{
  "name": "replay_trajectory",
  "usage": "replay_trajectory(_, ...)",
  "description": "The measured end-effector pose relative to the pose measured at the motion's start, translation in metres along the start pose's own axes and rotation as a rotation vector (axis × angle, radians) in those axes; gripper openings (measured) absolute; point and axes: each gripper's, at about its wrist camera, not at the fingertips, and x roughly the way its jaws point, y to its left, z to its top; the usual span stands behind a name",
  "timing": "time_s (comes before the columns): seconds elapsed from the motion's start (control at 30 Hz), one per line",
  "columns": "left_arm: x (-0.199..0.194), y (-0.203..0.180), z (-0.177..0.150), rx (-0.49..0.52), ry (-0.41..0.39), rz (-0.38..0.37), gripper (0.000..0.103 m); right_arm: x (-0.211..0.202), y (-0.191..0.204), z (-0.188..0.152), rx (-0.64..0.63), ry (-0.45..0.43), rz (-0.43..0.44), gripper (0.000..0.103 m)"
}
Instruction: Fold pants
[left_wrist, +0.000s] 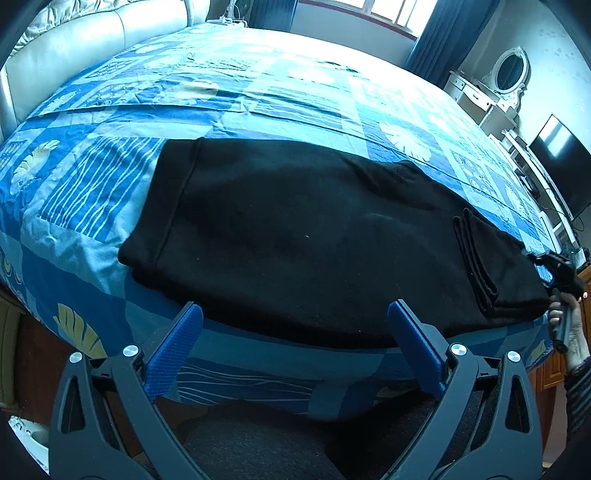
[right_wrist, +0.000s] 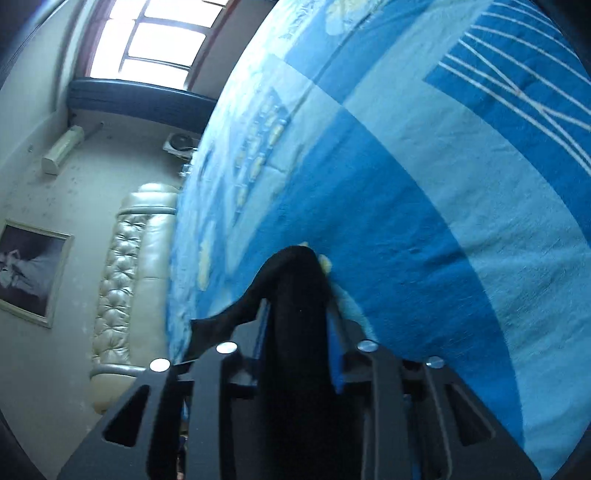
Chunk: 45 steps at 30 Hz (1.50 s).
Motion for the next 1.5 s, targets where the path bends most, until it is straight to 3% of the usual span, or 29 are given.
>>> replay_trajectory(0.13,-0.001,-0.005,0.000,0.022,-0.005,-0.008,0.100,-0.001,-0.002,0.002,0.002,0.004,0.002,0.021)
replay_trajectory(0.3,-0.003,-0.007,-0.002,0.030,-0.008,-0.006,0.100,-0.026,-0.011,-0.006,0.059,0.001,0.103,0.032)
replay_trajectory(0.53,-0.008,-0.008,-0.001,0.034,-0.023,-0.009,0.100,-0.067,-0.035,-0.051,0.089,0.013,0.164,0.037)
replay_trajectory(0.7,-0.008,-0.008,0.000,0.027,-0.023,-0.006,0.100,-0.065,-0.050,-0.075,0.129,0.041,0.178,0.035)
replay_trajectory(0.8,-0.008,-0.007,-0.001,0.030,-0.026,0.000,0.100,-0.060,-0.048,-0.074,0.077,0.031,0.092,0.024)
replay_trajectory(0.87,-0.008,-0.007,-0.001,0.031,-0.024,0.003,0.100,-0.058,-0.043,-0.075,0.036,0.023,0.048,0.023)
replay_trajectory(0.97,-0.008,-0.008,-0.001,0.036,-0.027,0.004,0.100,-0.062,-0.042,-0.075,0.046,0.015,0.044,0.024)
replay_trajectory(1.07,-0.010,-0.008,-0.002,0.049,-0.033,0.009,0.100,-0.071,-0.033,-0.074,0.062,0.009,0.044,0.034)
replay_trajectory(1.13,-0.012,-0.006,0.000,0.050,-0.039,0.009,0.100,-0.082,-0.019,-0.071,0.043,-0.036,-0.028,0.036)
replay_trajectory(1.2,-0.015,-0.003,0.003,0.043,-0.048,0.006,0.100,-0.102,0.007,-0.072,-0.037,-0.147,-0.191,0.037)
replay_trajectory(1.23,-0.016,-0.002,0.004,0.039,-0.053,0.005,0.100,-0.104,0.024,-0.074,-0.075,-0.176,-0.204,0.038)
replay_trajectory(1.33,-0.015,0.004,0.010,0.019,-0.056,0.006,0.100,-0.086,0.067,-0.087,-0.144,-0.139,-0.078,0.038)
replay_trajectory(1.5,-0.013,0.018,0.014,-0.018,-0.047,0.015,0.100,-0.002,0.112,-0.118,-0.181,0.106,0.133,0.037)
